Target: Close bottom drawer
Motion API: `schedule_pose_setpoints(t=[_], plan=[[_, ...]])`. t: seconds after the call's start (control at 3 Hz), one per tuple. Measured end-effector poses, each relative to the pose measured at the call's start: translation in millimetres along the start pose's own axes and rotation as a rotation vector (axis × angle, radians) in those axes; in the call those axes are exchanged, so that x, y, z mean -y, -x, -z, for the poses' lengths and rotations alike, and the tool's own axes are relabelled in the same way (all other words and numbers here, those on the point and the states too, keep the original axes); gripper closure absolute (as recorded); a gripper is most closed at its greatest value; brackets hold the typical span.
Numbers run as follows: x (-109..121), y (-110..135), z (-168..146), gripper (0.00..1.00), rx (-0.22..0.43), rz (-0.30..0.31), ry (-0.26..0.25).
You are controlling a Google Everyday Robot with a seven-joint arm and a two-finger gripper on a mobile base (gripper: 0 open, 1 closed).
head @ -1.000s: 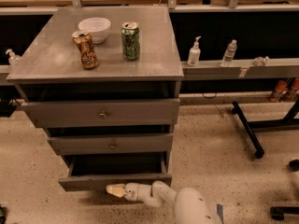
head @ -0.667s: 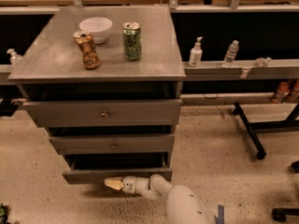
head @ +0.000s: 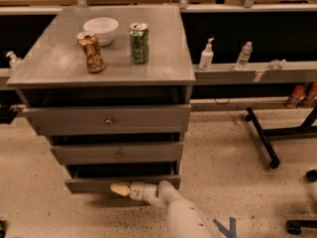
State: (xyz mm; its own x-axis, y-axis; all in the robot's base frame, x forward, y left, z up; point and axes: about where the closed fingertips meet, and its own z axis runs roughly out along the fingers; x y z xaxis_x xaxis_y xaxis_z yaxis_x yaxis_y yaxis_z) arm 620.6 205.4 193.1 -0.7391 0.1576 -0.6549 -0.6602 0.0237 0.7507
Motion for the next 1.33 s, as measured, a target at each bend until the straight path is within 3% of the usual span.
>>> schedule_pose_setpoints(t=[1.0, 1.33], plan=[[7.4, 30.1, 11.1, 1.00, 0.076, 0.015, 0.031], [7.0, 29.4, 11.2, 1.00, 0.076, 0.015, 0.031]])
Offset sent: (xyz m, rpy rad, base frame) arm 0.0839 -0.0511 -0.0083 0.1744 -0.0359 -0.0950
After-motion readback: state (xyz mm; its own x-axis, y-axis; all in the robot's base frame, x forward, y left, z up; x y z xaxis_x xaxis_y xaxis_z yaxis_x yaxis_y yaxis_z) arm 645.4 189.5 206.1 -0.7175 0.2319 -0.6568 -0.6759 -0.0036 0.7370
